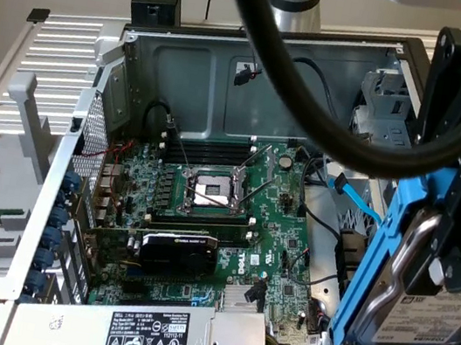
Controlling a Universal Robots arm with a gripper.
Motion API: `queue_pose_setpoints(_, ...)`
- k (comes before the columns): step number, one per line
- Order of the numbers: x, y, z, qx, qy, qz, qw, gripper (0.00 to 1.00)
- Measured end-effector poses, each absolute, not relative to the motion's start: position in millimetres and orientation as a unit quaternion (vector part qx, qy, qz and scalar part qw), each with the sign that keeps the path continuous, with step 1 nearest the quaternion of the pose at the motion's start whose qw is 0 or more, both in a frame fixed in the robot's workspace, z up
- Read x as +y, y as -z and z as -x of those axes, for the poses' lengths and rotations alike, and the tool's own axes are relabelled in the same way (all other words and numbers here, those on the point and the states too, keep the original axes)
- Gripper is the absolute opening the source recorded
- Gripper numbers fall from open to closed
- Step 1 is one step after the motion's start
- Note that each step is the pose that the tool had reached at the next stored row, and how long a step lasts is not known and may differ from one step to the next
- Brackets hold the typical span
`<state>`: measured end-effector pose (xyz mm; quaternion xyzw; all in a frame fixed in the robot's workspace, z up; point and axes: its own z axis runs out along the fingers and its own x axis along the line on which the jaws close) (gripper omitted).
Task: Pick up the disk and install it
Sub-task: 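Insert the disk into the insertion slot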
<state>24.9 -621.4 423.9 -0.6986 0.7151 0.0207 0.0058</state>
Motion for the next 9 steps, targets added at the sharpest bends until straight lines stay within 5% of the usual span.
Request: queue_pose_setpoints(9,-621.3,-419.7,-24.3,0.715,-0.019,0.699,0.007,0.37)
